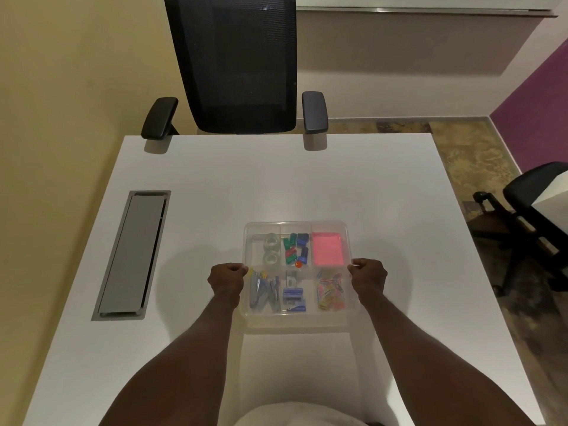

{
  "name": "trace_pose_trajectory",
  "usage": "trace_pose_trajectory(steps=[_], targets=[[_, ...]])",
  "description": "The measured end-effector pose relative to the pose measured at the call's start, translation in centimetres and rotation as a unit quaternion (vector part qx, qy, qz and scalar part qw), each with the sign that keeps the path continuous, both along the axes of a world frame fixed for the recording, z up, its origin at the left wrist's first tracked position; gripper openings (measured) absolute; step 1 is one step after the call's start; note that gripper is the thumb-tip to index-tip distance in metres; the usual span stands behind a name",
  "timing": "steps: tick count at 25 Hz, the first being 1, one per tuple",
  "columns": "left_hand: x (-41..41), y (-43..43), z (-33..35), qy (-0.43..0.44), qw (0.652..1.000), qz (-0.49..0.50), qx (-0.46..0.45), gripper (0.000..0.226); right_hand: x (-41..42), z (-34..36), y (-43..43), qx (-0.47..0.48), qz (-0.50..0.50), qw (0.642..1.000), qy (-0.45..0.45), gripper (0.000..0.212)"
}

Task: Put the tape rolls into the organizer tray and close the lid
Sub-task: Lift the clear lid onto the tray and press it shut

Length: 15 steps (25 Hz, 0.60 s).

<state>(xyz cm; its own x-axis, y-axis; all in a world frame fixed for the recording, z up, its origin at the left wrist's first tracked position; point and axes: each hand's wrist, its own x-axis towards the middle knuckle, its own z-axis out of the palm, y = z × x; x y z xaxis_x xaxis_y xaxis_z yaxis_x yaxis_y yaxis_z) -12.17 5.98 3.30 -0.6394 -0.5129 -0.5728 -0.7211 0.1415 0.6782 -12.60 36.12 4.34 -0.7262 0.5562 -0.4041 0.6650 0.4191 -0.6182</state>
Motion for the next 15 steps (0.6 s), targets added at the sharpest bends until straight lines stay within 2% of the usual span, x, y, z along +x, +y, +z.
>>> trace_pose_trajectory(steps=[5, 10, 13, 15], targets=[[0.6, 0.0, -0.1, -0.023, 1.0, -0.005, 0.02, 0.026, 0.9, 0.1, 0.3, -0.001, 0.0, 1.0, -0.011, 0.023], [0.8, -0.4, -0.4, -0.026, 0.999, -0.041, 0.007, 0.018, 0.7, -0.2, 0.1, 0.015, 0.01, 0.999, -0.027, 0.019], [0.7, -1.0, -0.8, -0.041, 0.997, -0.055, 0.027, 0.024, 0.5, -0.3, -0.3, 0.028, 0.004, 0.999, -0.034, 0.021], [0.3, -1.1, -0.6, -0.042, 0.995, -0.085, 0.029, 0.032, 0.2, -0.2, -0.8, 0.053, 0.044, 0.995, -0.067, 0.022]])
